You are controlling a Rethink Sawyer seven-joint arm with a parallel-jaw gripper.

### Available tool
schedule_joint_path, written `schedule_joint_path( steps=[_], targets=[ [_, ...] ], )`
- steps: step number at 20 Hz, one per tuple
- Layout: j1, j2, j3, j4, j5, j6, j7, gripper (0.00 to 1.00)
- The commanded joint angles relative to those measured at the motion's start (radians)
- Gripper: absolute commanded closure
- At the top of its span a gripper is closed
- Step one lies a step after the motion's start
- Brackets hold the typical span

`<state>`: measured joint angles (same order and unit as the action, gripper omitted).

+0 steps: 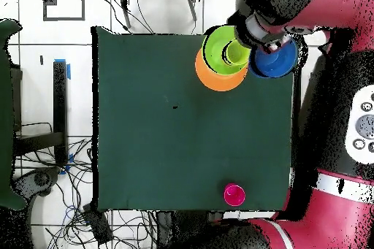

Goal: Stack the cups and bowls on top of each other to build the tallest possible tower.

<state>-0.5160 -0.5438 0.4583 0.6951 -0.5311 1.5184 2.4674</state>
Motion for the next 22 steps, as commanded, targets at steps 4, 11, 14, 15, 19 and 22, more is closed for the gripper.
schedule_joint_path(
  steps=[4,11,14,15,19,22],
  targets=[
    [0.062,0.114,0.025,-0.081,-0.040,0.112,-0.194,1.00],
    [0.081,0.137,0.014,-0.126,-0.041,0.133,-0.192,1.00],
    [0.089,0.135,0.003,-0.141,-0.045,0.153,-0.181,1.00],
    [0.093,0.134,-0.002,-0.146,-0.049,0.157,-0.173,1.00],
    [0.103,0.118,-0.024,-0.129,-0.047,0.147,-0.157,1.00],
    [0.109,0.112,-0.029,-0.124,-0.043,0.143,-0.153,1.00]
  ],
)
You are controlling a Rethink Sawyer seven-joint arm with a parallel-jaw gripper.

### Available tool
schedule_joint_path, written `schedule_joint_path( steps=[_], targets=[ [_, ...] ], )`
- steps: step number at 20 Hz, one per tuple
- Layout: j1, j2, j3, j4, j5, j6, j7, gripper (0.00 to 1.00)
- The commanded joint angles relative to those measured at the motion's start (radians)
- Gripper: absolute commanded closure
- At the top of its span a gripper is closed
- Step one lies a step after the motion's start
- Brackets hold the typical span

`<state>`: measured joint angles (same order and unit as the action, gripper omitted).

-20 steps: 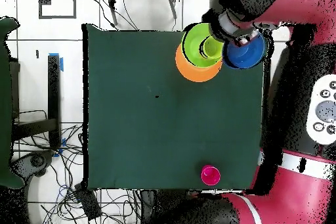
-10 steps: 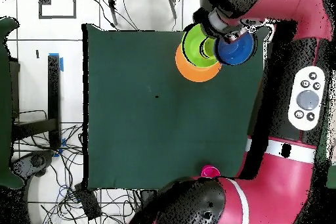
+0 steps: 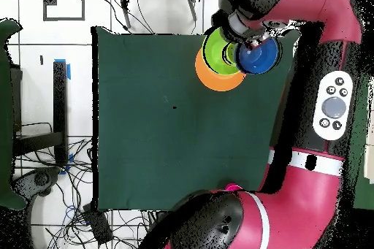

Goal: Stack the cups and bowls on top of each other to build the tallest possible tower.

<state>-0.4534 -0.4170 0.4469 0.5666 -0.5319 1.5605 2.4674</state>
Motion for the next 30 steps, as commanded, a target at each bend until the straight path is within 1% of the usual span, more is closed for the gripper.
schedule_joint_path(
  steps=[1,8,11,14,15,17,24,30],
  targets=[
    [0.049,-0.019,-0.020,0.015,-0.036,0.093,-0.146,1.00],
    [0.060,-0.016,-0.020,0.001,-0.030,0.083,-0.136,1.00],
    [0.063,-0.008,-0.020,0.003,-0.029,0.064,-0.134,1.00],
    [0.069,0.003,-0.017,-0.019,-0.038,0.070,-0.140,1.00],
    [0.074,0.013,-0.010,-0.046,-0.047,0.088,-0.141,1.00],
    [0.077,0.022,-0.006,-0.065,-0.051,0.093,-0.145,1.00],
    [0.079,0.043,-0.001,-0.098,-0.059,0.082,-0.168,1.00],
    [0.089,0.064,0.010,-0.143,-0.067,0.102,-0.172,1.00]
  ],
)
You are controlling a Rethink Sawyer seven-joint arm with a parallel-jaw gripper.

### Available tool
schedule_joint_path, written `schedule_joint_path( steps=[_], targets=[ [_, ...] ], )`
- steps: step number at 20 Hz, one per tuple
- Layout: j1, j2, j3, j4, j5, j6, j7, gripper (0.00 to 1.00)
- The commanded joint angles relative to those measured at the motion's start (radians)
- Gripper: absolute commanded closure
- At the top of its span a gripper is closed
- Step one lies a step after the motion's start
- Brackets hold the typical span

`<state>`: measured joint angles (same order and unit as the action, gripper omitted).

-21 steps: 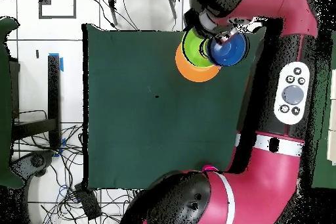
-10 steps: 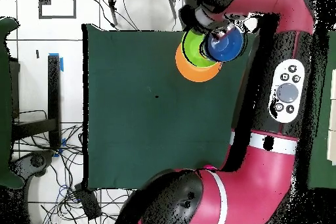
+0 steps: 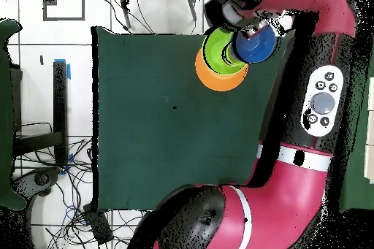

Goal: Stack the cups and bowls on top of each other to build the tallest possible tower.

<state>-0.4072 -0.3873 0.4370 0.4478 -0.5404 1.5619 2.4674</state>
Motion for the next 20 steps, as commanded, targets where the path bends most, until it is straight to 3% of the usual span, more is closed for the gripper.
schedule_joint_path(
  steps=[1,20],
  targets=[
    [0.043,0.039,0.023,-0.030,-0.058,0.101,-0.172,1.00],
    [0.070,0.046,-0.002,-0.021,-0.028,0.121,-0.111,1.00]
  ],
)
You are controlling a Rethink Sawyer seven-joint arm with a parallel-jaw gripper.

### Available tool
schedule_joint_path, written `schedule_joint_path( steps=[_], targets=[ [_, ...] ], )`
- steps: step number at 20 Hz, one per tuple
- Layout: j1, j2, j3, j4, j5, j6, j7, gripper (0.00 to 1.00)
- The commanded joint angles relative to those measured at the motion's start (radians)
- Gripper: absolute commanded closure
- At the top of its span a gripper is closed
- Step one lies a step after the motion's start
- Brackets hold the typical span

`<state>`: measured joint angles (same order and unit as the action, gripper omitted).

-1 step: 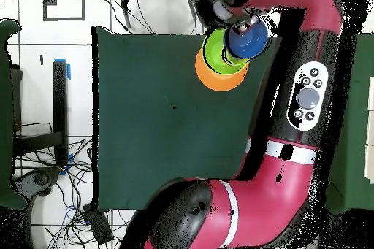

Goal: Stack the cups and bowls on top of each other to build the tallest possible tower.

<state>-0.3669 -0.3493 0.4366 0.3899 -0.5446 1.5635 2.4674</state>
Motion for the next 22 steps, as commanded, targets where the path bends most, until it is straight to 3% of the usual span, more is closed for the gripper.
schedule_joint_path(
  steps=[1,16,22],
  targets=[
    [0.030,0.009,-0.002,0.040,-0.020,0.124,-0.107,1.00],
    [0.018,-0.007,-0.035,0.112,0.017,0.082,-0.098,1.00],
    [0.023,0.005,-0.037,0.097,0.017,0.082,-0.098,1.00]
  ],
)
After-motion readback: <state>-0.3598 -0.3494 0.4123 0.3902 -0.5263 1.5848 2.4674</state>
